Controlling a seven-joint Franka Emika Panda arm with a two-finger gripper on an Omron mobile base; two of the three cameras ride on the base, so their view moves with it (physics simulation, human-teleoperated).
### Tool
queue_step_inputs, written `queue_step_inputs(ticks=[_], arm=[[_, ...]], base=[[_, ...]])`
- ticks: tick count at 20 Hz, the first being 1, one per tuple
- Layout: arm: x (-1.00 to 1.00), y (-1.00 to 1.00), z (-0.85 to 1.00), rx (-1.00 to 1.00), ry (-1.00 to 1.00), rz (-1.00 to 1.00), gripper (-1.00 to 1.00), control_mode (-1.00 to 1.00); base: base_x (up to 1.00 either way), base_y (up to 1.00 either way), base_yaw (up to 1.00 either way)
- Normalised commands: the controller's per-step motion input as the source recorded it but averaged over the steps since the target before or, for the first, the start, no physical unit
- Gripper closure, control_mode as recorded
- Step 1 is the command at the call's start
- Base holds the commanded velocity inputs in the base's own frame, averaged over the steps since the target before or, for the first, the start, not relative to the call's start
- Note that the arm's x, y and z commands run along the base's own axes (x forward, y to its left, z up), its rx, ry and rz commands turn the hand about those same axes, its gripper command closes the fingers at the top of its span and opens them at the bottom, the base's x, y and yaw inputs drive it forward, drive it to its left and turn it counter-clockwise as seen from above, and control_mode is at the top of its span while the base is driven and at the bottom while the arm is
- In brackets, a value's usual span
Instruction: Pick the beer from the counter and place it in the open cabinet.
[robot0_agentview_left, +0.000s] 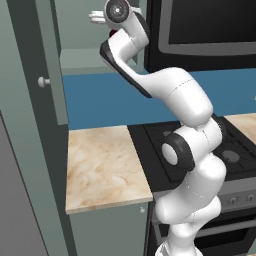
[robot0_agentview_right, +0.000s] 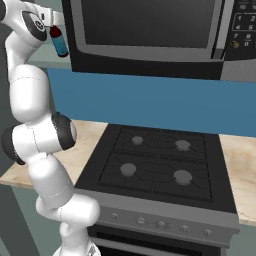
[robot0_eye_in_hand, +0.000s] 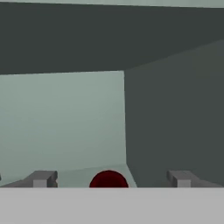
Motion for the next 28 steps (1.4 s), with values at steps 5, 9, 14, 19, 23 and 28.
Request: queue_step_inputs(ticks=[5, 9, 14, 19, 23, 28], arm=[[0.44, 0.0, -0.3, -0.02, -0.01, 0.0, -1.0, -1.0], [0.46, 0.0, -0.37, -0.05, -0.02, 0.0, -1.0, -1.0], [0.34, 0.0, -0.29, -0.05, -0.04, 0.0, -1.0, -1.0], [0.15, 0.0, -0.12, -0.02, -0.02, 0.0, -1.0, -1.0], [0.09, 0.0, -0.06, -0.02, -0.01, 0.0, -1.0, -1.0], [0.29, 0.0, -0.2, -0.06, -0.05, 0.0, -1.0, -1.0]], base=[[0.0, 0.0, 0.0], [0.0, 0.0, 0.0], [0.0, 0.0, 0.0], [0.0, 0.0, 0.0], [0.0, 0.0, 0.0], [0.0, 0.0, 0.0]])
